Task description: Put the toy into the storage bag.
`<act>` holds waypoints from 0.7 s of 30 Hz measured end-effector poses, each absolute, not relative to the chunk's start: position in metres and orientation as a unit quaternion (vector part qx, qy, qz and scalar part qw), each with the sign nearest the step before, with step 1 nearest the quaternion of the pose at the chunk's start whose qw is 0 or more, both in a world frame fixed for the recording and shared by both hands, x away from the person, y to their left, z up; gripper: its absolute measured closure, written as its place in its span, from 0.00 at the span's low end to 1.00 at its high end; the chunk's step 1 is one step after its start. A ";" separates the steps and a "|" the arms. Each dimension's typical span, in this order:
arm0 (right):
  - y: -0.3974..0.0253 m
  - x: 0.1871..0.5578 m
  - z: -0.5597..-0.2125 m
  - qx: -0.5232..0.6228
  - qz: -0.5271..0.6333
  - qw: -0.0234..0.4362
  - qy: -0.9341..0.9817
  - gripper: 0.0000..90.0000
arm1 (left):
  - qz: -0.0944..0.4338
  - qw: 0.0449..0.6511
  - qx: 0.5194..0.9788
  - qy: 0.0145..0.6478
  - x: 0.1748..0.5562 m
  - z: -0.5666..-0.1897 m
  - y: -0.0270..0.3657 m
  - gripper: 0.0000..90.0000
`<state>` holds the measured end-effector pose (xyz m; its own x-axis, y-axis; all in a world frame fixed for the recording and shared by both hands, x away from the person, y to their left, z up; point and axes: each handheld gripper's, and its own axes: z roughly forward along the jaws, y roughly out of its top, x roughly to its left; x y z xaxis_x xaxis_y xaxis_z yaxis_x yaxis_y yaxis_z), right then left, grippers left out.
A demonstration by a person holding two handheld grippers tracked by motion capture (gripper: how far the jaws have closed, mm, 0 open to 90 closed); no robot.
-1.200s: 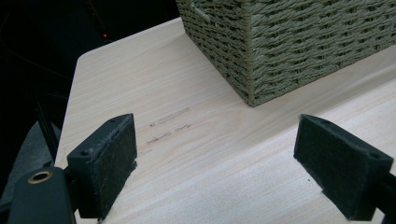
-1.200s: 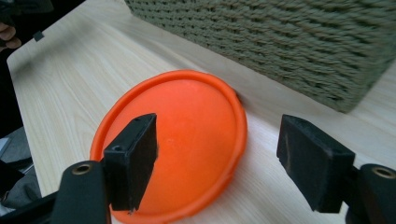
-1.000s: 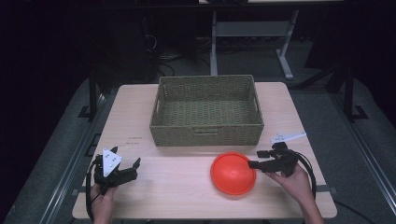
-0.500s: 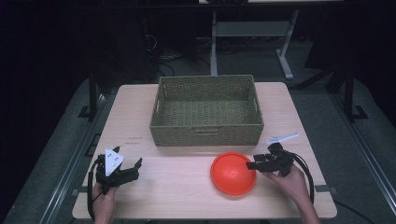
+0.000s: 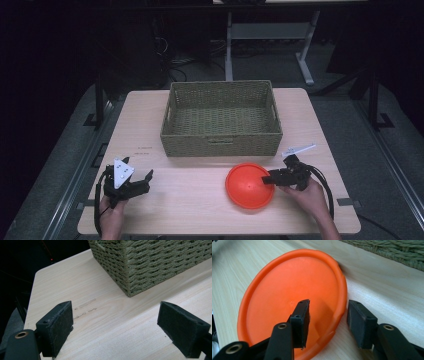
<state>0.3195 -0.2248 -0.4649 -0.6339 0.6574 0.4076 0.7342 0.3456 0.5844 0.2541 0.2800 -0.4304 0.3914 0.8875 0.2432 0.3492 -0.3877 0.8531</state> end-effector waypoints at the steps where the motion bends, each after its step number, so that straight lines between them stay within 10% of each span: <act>1: -0.225 0.320 -0.465 -0.424 -0.383 0.051 -0.819 0.59 | 0.366 0.368 0.749 0.413 0.254 -0.430 0.280 0.14; 21: -0.227 0.318 -0.465 -0.420 -0.397 0.050 -0.815 0.76 | 0.366 0.365 0.750 0.414 0.256 -0.431 0.279 0.14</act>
<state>0.3178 -0.2266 -0.4647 -0.6428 0.6439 0.4150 0.7239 0.3333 0.6041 0.2555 0.2788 -0.4307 0.3900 0.8873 0.2463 0.3537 -0.3913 0.8496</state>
